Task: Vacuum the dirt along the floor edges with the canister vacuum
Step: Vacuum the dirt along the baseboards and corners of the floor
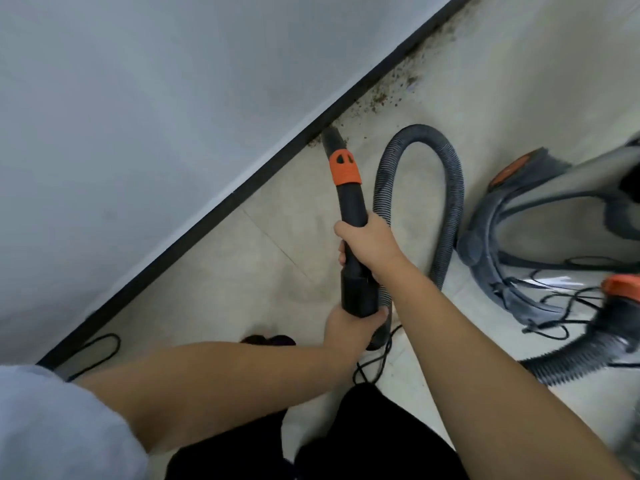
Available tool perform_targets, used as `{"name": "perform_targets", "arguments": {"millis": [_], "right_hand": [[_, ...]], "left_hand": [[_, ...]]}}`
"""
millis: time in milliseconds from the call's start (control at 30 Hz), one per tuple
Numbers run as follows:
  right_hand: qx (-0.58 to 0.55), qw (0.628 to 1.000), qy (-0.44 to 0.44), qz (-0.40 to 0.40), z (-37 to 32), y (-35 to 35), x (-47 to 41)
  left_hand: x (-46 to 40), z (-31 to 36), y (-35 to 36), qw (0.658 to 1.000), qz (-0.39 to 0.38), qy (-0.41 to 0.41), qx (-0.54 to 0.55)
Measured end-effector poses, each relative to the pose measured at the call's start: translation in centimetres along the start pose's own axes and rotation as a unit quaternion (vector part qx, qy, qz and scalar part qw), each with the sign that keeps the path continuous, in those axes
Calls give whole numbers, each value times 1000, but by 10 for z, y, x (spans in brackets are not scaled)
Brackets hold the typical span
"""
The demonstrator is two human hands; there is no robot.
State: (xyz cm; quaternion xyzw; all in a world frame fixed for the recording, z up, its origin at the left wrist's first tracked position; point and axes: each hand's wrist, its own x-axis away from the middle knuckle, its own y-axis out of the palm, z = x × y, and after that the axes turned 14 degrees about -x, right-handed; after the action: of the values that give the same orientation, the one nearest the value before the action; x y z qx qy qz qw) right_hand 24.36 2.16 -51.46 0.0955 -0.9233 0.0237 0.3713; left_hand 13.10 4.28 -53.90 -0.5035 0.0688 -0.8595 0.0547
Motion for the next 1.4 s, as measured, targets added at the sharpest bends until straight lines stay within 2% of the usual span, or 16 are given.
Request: {"name": "perform_targets", "arguments": {"millis": [67,200,400,633,800,1033,1167,1400], "right_hand": [[-9,1000,-16,-2,-39,1,42],[-32,999,-36,-8,-131,1,132],[-72,990,-116,19,-289,-32,260],[-123,973,-184,64,-410,-83,333],[-153,966,-202,48,-449,-95,341],[-161,969,-187,23,-501,-86,295],[-186,966,-172,52,-539,-88,250],[-265,949,-125,113,-591,-113,181]], "left_hand": [[49,22,-8,1000,9,20,11],[152,79,-38,998,7,51,-47],[310,200,-70,970,-33,190,-150],[407,310,-47,939,-11,291,-180],[419,348,-47,926,12,323,-194],[374,402,-69,930,18,325,-171],[341,452,-81,930,-4,331,-159],[296,540,-91,909,-50,336,-241]]}}
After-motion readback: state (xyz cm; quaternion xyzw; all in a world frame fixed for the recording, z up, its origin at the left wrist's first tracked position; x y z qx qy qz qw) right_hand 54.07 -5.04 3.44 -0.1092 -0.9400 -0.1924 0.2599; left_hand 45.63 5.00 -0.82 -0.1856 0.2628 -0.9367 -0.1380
